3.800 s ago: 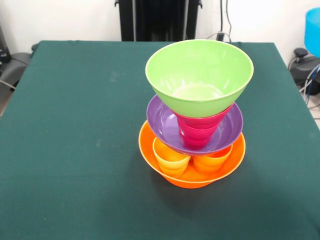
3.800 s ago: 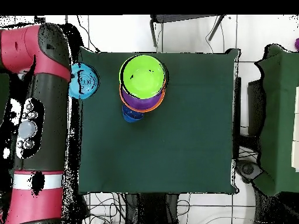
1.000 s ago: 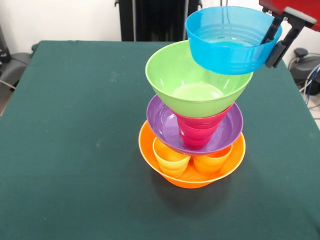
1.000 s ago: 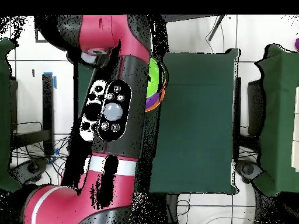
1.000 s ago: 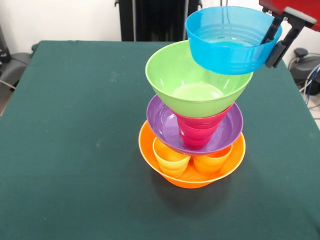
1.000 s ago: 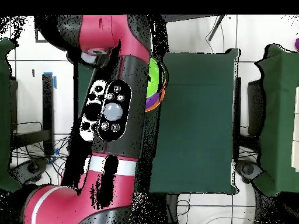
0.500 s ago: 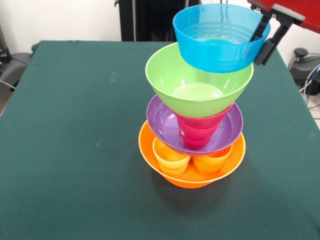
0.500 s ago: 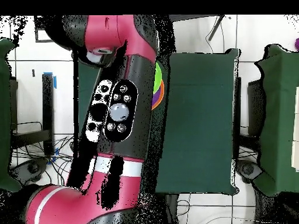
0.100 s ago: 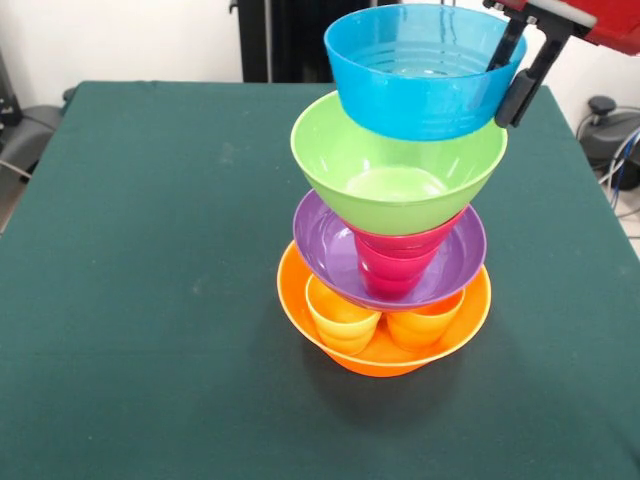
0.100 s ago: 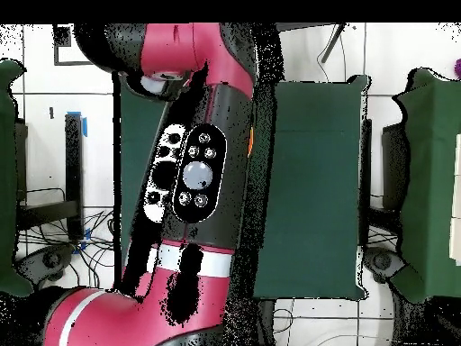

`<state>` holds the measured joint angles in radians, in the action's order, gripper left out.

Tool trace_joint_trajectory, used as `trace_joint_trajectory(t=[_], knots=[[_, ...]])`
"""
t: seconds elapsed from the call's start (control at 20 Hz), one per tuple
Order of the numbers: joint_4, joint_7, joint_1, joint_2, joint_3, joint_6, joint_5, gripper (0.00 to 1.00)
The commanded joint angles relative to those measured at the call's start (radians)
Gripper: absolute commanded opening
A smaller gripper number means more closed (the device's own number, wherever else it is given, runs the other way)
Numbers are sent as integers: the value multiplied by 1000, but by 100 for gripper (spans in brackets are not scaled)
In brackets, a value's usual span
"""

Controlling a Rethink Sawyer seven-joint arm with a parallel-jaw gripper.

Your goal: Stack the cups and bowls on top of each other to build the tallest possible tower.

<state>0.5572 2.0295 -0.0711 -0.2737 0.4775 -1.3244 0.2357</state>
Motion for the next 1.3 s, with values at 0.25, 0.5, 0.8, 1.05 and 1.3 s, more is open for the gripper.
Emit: trace_joint_trajectory(t=[0.25, 0.5, 0.8, 1.05, 1.3], knots=[[170, -309, 26, -29, -168, 83, -96, 0], [202, -311, 28, -46, -180, 103, -109, 0], [240, -301, 31, -64, -206, 141, -127, 0], [247, -292, 33, -67, -216, 162, -147, 0], [262, -293, 36, -75, -223, 177, -167, 0]])
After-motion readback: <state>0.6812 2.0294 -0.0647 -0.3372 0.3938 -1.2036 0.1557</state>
